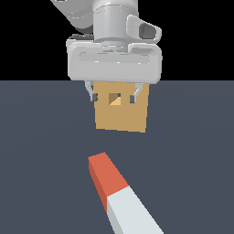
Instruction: Insert the peg into the horizontal hole in a box.
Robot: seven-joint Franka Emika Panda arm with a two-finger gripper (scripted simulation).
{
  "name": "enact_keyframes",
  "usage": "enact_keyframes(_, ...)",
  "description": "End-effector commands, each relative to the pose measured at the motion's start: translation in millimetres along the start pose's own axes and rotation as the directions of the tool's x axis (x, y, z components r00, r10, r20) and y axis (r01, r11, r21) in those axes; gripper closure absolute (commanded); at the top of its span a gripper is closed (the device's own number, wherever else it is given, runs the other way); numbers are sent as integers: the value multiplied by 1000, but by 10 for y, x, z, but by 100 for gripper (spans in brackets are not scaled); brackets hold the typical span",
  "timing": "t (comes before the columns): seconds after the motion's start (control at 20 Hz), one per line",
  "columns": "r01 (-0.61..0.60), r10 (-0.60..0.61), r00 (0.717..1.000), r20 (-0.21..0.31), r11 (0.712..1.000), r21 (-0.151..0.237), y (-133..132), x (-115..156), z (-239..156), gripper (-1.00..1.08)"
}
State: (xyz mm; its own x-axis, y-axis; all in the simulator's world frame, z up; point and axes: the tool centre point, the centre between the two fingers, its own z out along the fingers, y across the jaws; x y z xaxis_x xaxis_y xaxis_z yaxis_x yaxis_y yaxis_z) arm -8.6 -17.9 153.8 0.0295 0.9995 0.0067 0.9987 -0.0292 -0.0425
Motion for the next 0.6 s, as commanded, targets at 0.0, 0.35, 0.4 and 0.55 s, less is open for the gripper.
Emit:
enact_keyframes(0.0, 0, 0, 1000, 0, 1000, 0, 0, 0, 0, -92)
enact_keyframes(0.35, 21, -21, 1000, 1, 1000, -2, -7, -80, 33, -92)
enact_keyframes(0.4, 27, -27, 1000, 1, 1000, -2, -9, -105, 44, -92)
enact_keyframes(0.55, 52, -52, 999, 2, 999, -4, -14, -198, 83, -92)
